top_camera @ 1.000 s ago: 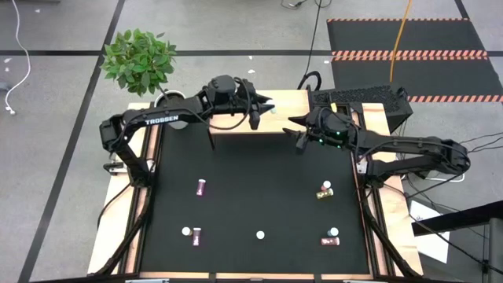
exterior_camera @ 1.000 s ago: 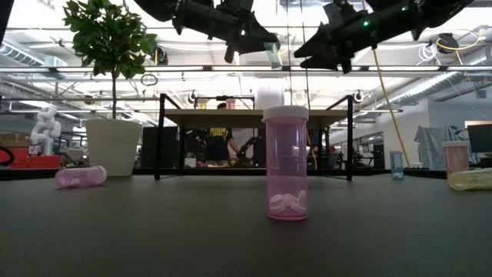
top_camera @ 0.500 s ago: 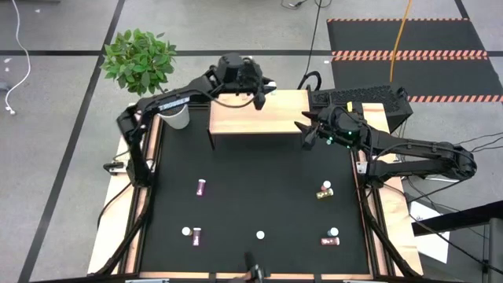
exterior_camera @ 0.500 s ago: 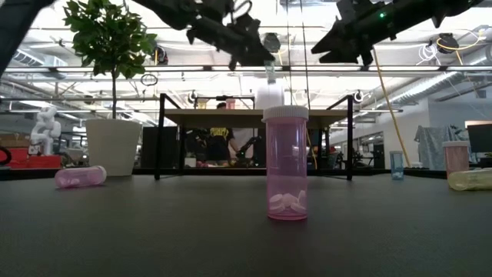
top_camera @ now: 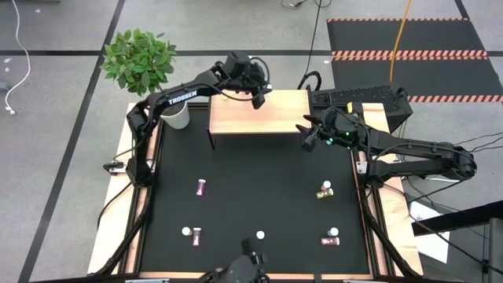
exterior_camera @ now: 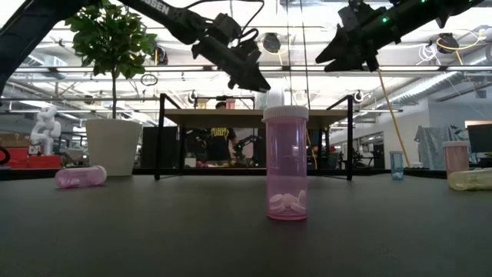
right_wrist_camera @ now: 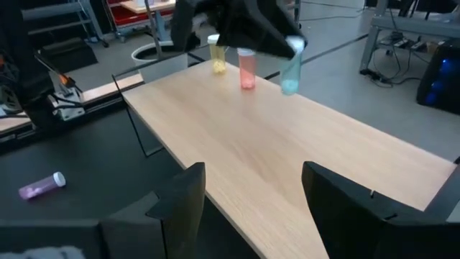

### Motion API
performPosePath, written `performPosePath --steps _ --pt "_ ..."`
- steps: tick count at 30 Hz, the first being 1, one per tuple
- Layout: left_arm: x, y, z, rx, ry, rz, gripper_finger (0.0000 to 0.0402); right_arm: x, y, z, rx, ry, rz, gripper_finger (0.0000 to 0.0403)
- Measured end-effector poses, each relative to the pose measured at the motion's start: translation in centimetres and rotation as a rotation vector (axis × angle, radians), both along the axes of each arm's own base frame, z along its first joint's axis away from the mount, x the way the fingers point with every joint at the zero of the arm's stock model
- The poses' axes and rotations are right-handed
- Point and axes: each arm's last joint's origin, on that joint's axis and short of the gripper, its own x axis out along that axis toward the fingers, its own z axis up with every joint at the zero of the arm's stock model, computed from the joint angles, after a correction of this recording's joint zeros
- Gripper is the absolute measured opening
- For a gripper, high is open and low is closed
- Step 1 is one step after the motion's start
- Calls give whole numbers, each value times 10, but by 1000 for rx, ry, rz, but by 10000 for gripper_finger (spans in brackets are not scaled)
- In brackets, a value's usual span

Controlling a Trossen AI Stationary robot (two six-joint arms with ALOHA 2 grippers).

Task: Pick and place medicine bottles onto shelf by color
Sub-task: Put the middle blue pill bottle on the shelf

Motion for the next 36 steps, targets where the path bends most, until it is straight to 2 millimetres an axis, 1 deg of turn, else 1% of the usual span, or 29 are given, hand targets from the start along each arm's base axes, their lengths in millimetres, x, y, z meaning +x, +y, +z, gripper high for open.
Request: performPosePath --steps 3,7,13,21,29,36 --pt "-1 -1 -4 20 39 -23 131 0 0 0 -7 7 1 226" --pt "-1 -3 -15 29 78 -45 131 0 0 0 -8 8 2 226" --pt "-2 -1 -13 85 88 -35 131 0 0 0 -14 11 5 226" --pt "-4 2 -13 96 96 -15 131 0 0 0 -14 12 7 226" --pt "-8 8 -13 68 85 20 131 0 0 0 -14 11 7 226" --pt "-8 8 -13 48 77 32 132 0 0 0 0 2 2 226"
